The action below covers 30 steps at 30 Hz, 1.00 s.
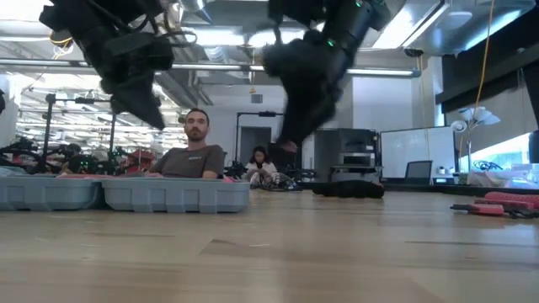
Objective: Prefit tool cases
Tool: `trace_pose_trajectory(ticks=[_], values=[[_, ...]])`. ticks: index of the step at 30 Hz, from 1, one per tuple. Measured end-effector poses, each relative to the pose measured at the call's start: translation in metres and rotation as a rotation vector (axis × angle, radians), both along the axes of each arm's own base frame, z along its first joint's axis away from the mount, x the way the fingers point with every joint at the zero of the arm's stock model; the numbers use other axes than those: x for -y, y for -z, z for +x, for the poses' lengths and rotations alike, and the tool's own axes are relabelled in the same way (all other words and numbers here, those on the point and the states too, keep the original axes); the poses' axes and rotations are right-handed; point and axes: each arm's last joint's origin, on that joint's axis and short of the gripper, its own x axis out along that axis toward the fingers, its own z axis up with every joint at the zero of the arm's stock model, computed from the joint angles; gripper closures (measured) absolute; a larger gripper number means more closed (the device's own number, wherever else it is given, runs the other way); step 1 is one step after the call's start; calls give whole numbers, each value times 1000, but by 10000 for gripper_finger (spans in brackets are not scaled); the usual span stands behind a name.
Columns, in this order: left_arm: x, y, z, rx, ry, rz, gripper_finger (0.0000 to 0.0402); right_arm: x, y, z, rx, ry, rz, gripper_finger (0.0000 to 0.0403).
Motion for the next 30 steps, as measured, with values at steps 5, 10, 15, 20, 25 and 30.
trace_pose_trajectory(ticks=[5,10,15,20,25,30], values=[[2,0,-6,-28,-16,-13,401,-2,-11,19,103,-130,-72,183],[4,0,-7,-25,-42,-24,401,-4,-3,39,108,-181,-56,183],[7,0,-7,-30,-38,-27,401,-7,5,61,120,-216,-52,183],[9,0,-7,-31,-31,-24,401,-8,18,71,45,-262,-49,183],[9,0,-7,-32,-30,-22,401,-9,22,75,36,-282,-41,183],[9,0,-7,-31,-30,-22,401,-9,23,74,22,-326,-63,183]])
